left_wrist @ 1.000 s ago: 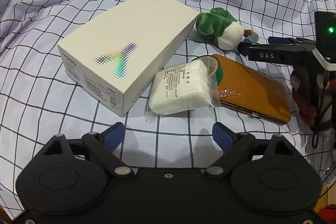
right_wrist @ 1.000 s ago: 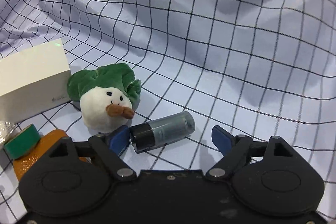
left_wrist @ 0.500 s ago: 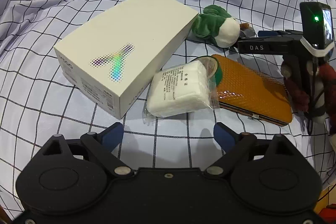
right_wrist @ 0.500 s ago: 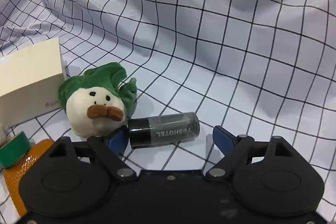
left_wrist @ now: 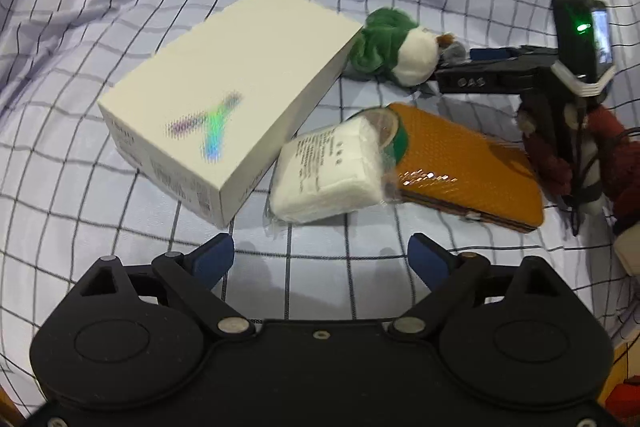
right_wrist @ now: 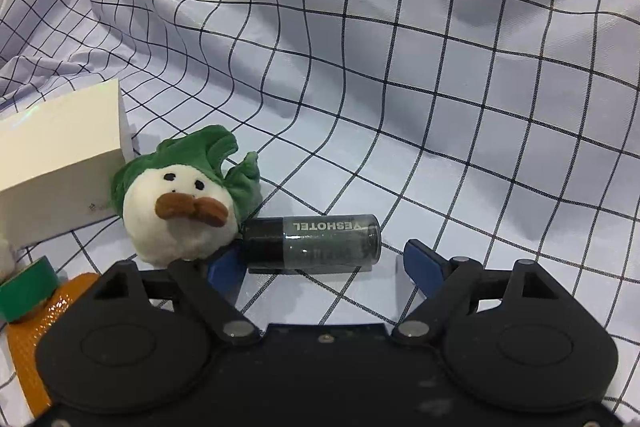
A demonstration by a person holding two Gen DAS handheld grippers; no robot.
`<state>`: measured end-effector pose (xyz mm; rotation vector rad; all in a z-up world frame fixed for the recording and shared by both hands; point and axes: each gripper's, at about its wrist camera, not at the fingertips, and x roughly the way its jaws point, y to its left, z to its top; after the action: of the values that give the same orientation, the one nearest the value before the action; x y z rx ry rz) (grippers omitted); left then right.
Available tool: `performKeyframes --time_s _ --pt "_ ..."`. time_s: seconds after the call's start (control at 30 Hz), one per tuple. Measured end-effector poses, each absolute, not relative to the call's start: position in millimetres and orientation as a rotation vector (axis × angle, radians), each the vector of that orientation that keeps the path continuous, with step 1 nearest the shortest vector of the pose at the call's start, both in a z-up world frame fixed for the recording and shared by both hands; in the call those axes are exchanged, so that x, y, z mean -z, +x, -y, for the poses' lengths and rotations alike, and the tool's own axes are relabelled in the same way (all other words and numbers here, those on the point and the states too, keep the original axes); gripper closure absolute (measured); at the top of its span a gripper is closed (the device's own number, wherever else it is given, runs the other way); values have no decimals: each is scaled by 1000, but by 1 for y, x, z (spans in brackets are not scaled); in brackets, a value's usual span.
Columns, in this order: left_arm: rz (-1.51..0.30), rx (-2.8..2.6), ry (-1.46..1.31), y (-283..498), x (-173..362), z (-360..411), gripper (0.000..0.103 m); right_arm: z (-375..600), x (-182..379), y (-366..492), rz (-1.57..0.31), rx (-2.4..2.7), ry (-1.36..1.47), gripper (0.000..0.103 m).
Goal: Organize soft objects
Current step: 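Close the right tool around the grey cylinder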
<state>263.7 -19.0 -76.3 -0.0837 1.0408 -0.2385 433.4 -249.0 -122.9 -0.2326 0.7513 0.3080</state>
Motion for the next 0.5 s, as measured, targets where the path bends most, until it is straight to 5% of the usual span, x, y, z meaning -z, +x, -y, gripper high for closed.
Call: performKeyframes --time_s 0.27,0.5 --pt "-998 311 -76 272 49 27 12 254 121 433 -740 -352 -217 35" --pt "-967 364 -56 274 34 42 11 257 121 427 -735 -352 -197 35"
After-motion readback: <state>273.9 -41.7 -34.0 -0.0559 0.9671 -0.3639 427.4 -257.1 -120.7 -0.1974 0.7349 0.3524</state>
